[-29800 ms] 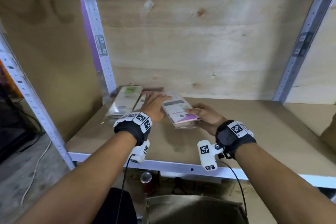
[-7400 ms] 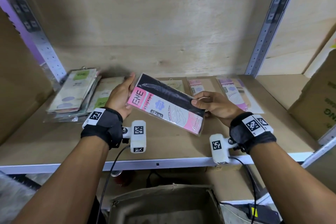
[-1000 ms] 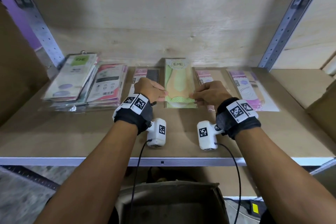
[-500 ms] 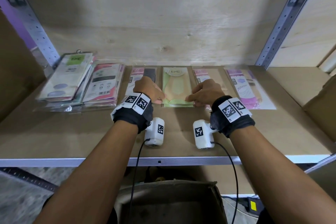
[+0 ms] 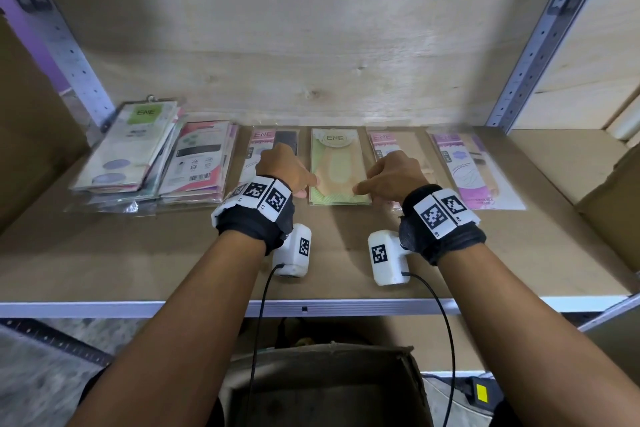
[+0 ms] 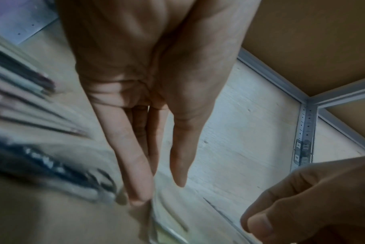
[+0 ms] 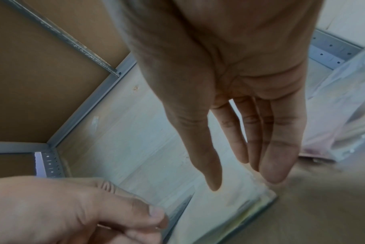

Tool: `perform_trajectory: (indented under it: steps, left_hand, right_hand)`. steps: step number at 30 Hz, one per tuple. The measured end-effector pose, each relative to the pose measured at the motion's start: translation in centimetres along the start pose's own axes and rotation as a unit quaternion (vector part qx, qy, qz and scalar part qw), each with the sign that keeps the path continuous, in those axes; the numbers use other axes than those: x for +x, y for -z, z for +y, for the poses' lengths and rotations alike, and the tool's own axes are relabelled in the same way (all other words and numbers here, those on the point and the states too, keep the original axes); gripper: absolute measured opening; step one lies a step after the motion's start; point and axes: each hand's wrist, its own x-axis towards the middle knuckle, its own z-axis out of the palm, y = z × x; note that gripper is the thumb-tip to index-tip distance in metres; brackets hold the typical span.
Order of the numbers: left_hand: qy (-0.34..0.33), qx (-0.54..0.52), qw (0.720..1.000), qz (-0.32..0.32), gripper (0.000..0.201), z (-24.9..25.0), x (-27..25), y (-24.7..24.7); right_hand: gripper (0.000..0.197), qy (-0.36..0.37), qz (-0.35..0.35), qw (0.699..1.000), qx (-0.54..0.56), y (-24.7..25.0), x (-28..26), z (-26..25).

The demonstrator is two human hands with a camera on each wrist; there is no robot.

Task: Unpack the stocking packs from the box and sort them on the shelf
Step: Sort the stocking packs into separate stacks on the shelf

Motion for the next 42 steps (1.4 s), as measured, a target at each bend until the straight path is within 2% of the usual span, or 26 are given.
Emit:
perform_trajectory:
  steps: [3, 5, 7, 9, 13, 17, 20, 24, 27, 29, 32, 34, 37, 40, 42]
  left_hand:
    - [-0.037, -0.008, 0.999, 0.038, 0.022, 0.1, 0.0, 1.7]
    - [-0.05, -0.041, 0.995, 0.081, 0.012, 0.1, -0.1, 3.6]
    - [-0.056, -0.07, 0.987, 0.134, 0.004, -0.2, -0.2, 5.9]
    - [-0.058, -0.069, 0.98, 0.176, 0.017, -1.3, -0.2, 8.3]
    - [-0.034, -0.105, 0.969, 0.222, 0.015, -4.3, -0.3, 12.8]
    - [-0.012, -0.141, 0.96, 0.241, 0.017, -6.8, -0.6, 16.3]
    - [-0.016, -0.137, 0.959, 0.247, 0.023, -8.1, -1.1, 18.1]
    - [-0.01, -0.135, 0.957, 0.255, 0.022, -9.2, -1.4, 19.2]
    - [-0.011, -0.121, 0.963, 0.239, 0.019, -9.3, -1.5, 19.1]
    - [-0.012, -0.132, 0.967, 0.216, 0.013, -9.2, -1.6, 18.8]
    - [0.002, -0.156, 0.968, 0.194, 0.014, -9.2, -1.4, 18.3]
    - [0.017, -0.19, 0.963, 0.188, 0.013, -9.0, -1.2, 17.8]
    - [0.04, -0.253, 0.954, 0.152, 0.027, -8.0, -1.5, 16.6]
    - [0.041, -0.33, 0.942, 0.047, 0.048, -6.8, -2.3, 15.1]
    - [0.021, -0.396, 0.918, -0.007, 0.059, -6.2, -2.8, 14.4]
  right_hand:
    - [0.039, 0.043, 0.041, 0.998, 0.004, 0.3, -0.3, -0.4]
    - [0.034, 0.081, 0.038, 0.996, 0.029, 0.3, -0.5, -1.3]
    - [0.026, 0.106, -0.004, 0.991, 0.08, -0.3, -0.8, -2.8]
    - [0.019, 0.12, -0.049, 0.984, 0.119, -1.7, -0.9, -4.9]
    - [0.008, 0.117, -0.103, 0.98, 0.12, -6.4, -0.7, -10.0]
    - [0.019, 0.096, -0.141, 0.979, 0.115, -11.2, -0.3, -15.0]
    - [0.046, 0.117, -0.137, 0.984, -0.005, -14.1, 0.0, -17.7]
    - [0.058, 0.114, -0.139, 0.98, -0.081, -16.0, 0.2, -18.8]
    - [0.055, 0.094, -0.139, 0.982, -0.088, -15.7, 0.5, -18.5]
    - [0.036, 0.073, -0.164, 0.982, -0.062, -15.1, 0.7, -18.1]
    - [0.016, 0.037, -0.22, 0.968, 0.113, -13.7, 0.4, -17.3]
    - [0.014, 0.041, -0.207, 0.955, 0.207, -12.3, -0.6, -16.6]
    - [0.018, 0.074, -0.163, 0.958, 0.225, -9.5, -2.3, -15.2]
    - [0.021, 0.142, -0.131, 0.963, 0.19, -6.7, -3.6, -13.6]
    - [0.021, 0.217, -0.092, 0.964, 0.123, -5.3, -4.4, -12.4]
